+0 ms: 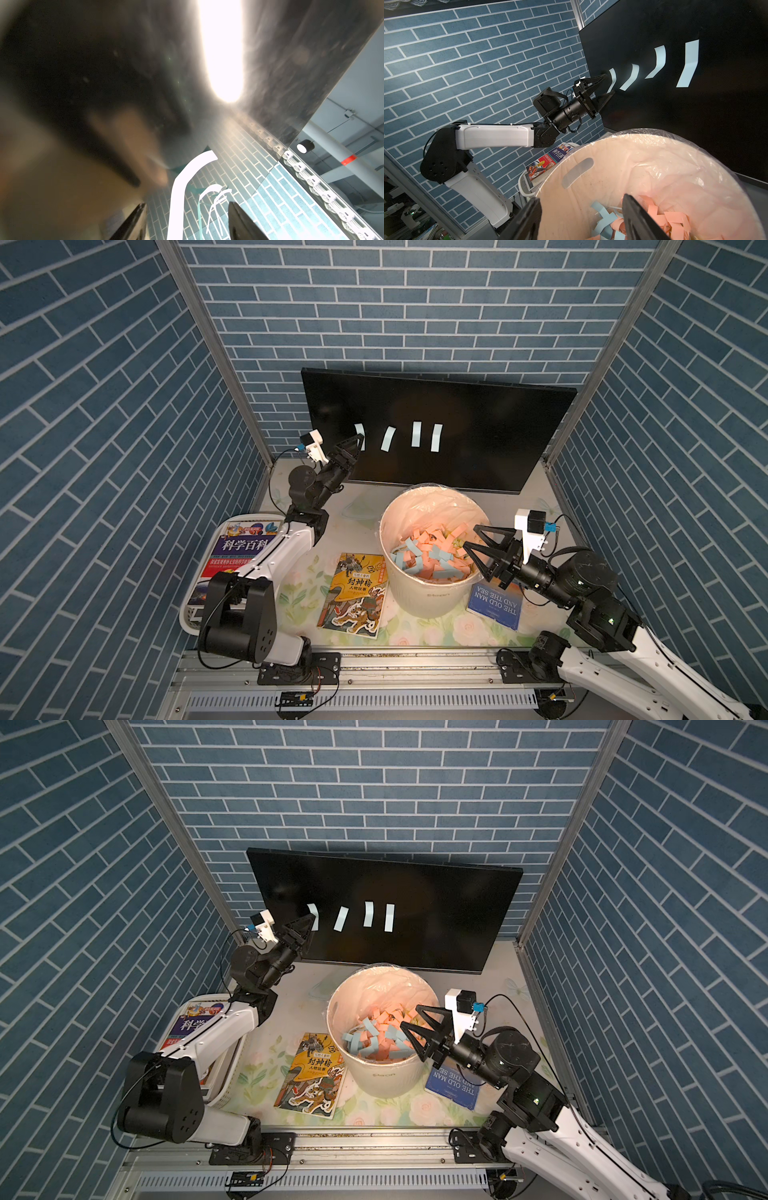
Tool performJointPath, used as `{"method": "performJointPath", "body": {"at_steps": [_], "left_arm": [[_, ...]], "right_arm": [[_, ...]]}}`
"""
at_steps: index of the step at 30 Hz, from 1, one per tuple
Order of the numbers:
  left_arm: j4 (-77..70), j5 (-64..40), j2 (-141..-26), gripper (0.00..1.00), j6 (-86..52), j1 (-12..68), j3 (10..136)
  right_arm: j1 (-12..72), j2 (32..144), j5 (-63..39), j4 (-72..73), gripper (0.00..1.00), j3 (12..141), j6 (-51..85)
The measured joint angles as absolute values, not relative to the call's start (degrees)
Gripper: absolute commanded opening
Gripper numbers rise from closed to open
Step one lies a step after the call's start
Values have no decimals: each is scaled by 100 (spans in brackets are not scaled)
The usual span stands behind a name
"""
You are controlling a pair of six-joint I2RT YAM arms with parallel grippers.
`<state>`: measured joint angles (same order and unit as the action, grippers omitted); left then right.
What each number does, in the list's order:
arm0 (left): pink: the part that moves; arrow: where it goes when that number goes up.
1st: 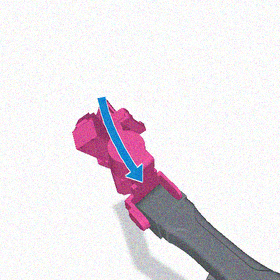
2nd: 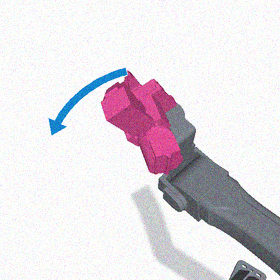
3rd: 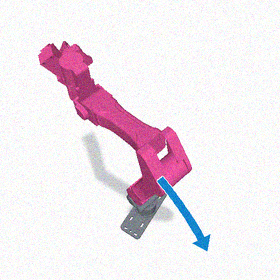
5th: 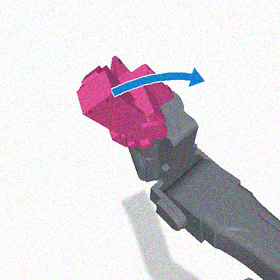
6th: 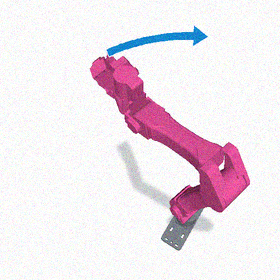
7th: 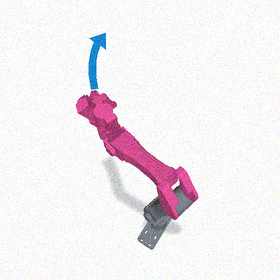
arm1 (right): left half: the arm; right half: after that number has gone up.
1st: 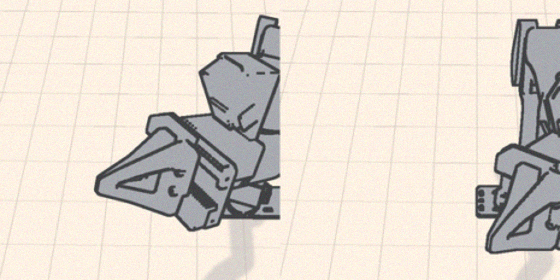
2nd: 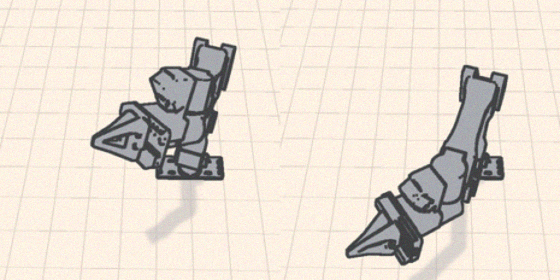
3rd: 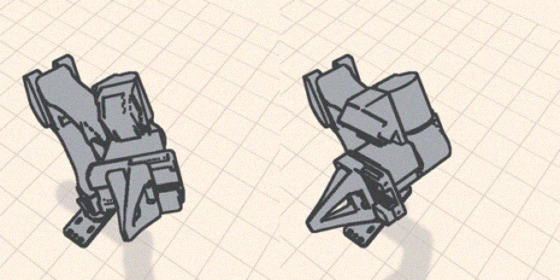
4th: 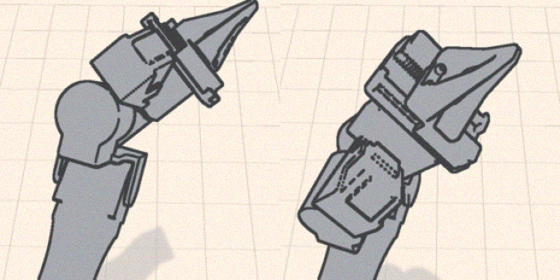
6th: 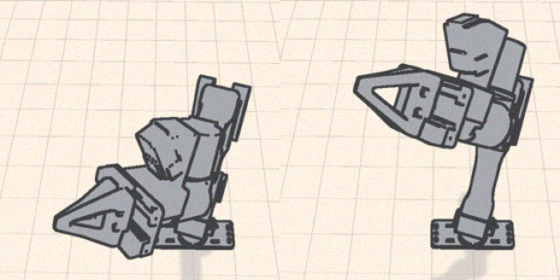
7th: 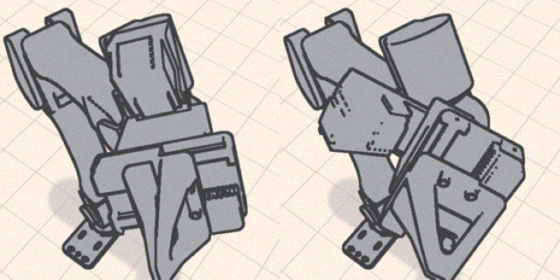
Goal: Remove the sticky note from the monitor
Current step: Tear off the sticky note from the monitor.
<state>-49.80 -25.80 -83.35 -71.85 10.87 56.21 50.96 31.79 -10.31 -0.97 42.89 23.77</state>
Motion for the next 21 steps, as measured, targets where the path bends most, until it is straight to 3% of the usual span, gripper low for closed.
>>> {"method": "performJointPath", "body": {"at_steps": [11, 21], "left_arm": [[-5218, -2679, -8337, 41, -7419, 1068, 5621], [-5218, -2788, -8337, 36, -7426, 1068, 5621]], "right_arm": [[5096, 3157, -1028, -134, 66, 4289, 2377], [5096, 3194, -1031, -132, 66, 4289, 2377]]}}
